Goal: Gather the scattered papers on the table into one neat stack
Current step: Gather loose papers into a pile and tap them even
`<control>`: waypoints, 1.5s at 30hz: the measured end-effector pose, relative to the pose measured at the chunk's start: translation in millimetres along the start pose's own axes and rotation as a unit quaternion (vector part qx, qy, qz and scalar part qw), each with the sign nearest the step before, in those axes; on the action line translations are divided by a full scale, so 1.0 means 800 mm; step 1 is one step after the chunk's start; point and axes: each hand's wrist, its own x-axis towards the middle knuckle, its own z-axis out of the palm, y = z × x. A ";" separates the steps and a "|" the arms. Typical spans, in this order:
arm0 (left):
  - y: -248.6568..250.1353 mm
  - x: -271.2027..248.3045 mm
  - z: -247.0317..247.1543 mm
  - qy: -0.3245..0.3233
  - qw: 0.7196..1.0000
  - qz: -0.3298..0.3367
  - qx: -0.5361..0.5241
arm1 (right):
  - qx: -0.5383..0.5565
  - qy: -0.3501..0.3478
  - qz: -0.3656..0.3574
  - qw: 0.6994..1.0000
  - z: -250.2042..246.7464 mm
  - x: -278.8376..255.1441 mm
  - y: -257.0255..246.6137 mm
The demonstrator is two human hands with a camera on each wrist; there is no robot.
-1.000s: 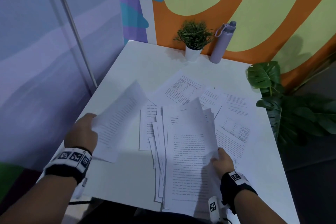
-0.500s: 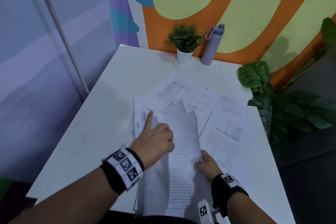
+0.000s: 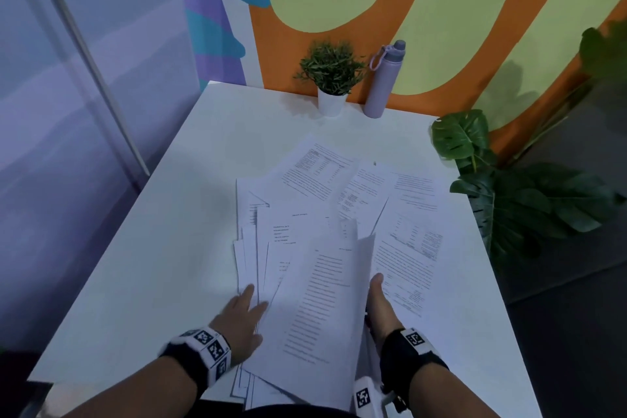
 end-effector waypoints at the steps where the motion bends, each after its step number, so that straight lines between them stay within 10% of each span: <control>1: 0.000 -0.001 0.005 -0.009 1.000 -0.002 0.013 | 0.021 -0.002 0.008 1.000 -0.001 0.001 0.003; 13: -0.020 0.010 -0.014 0.123 0.956 -0.068 -0.256 | -0.176 0.034 -0.164 0.970 0.023 -0.004 -0.005; 16: -0.028 0.005 -0.043 0.135 0.906 -0.106 -0.387 | -0.093 0.011 -0.202 0.975 0.023 -0.017 -0.024; 22: 0.004 -0.015 -0.128 0.244 0.760 0.043 -0.601 | -0.027 -0.005 -0.351 0.936 0.030 -0.056 -0.089; 39: 0.054 -0.045 -0.138 0.324 0.727 0.036 -0.604 | 0.109 0.033 -0.486 0.867 0.028 -0.106 -0.115; 45: 0.056 -0.047 -0.149 0.358 0.695 0.044 -0.622 | -0.100 0.108 -0.667 0.731 0.026 -0.114 -0.143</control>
